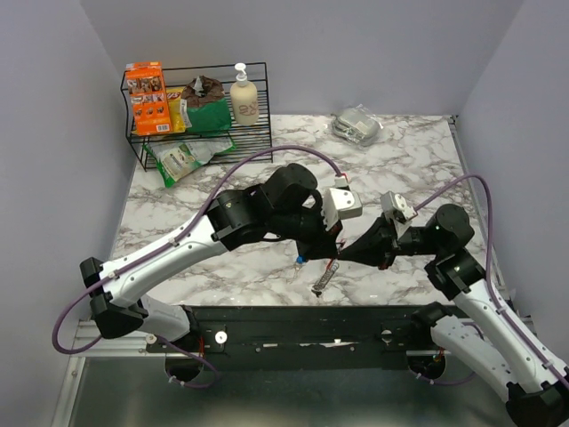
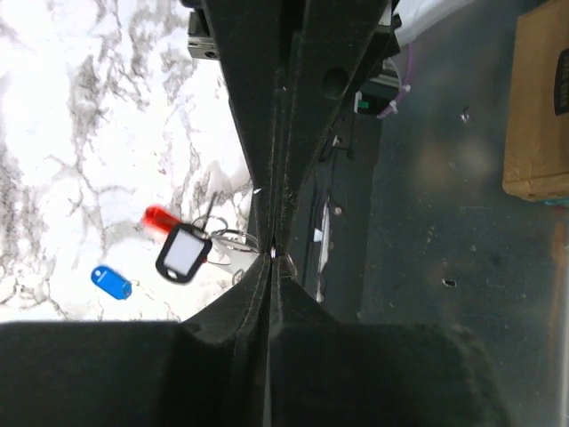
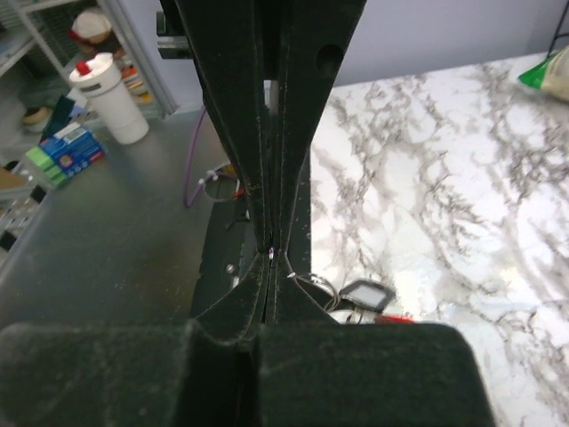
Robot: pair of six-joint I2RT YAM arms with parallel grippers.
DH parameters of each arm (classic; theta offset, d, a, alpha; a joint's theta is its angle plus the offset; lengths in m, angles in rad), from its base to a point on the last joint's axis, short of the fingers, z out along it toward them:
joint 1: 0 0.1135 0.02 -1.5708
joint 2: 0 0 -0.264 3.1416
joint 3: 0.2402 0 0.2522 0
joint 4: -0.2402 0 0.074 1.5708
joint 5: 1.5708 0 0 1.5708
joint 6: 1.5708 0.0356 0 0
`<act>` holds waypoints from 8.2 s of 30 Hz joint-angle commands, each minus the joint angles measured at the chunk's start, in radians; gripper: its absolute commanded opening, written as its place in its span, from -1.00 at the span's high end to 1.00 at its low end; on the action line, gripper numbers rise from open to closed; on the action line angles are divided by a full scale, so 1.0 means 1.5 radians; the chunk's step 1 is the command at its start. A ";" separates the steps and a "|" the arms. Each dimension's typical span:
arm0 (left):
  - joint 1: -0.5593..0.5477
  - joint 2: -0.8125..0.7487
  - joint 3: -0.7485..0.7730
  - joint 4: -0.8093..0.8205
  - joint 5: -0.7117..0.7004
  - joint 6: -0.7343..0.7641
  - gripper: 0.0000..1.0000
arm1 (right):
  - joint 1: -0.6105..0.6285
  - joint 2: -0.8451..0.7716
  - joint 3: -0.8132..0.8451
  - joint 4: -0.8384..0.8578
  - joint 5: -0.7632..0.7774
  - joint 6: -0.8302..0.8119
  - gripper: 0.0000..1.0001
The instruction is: Put the keys on the keyring
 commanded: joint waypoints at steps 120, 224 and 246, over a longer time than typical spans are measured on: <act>-0.016 0.068 0.123 -0.180 -0.104 0.150 1.00 | 0.006 -0.011 0.012 0.033 0.071 0.026 -0.15; 0.267 -0.168 -0.426 0.386 -0.093 -0.276 -0.85 | 0.006 -0.241 -0.210 0.301 0.333 0.192 0.99; 0.228 -0.075 -0.467 0.340 -0.177 -0.229 -0.44 | 0.006 -0.206 -0.283 0.260 0.297 0.162 0.99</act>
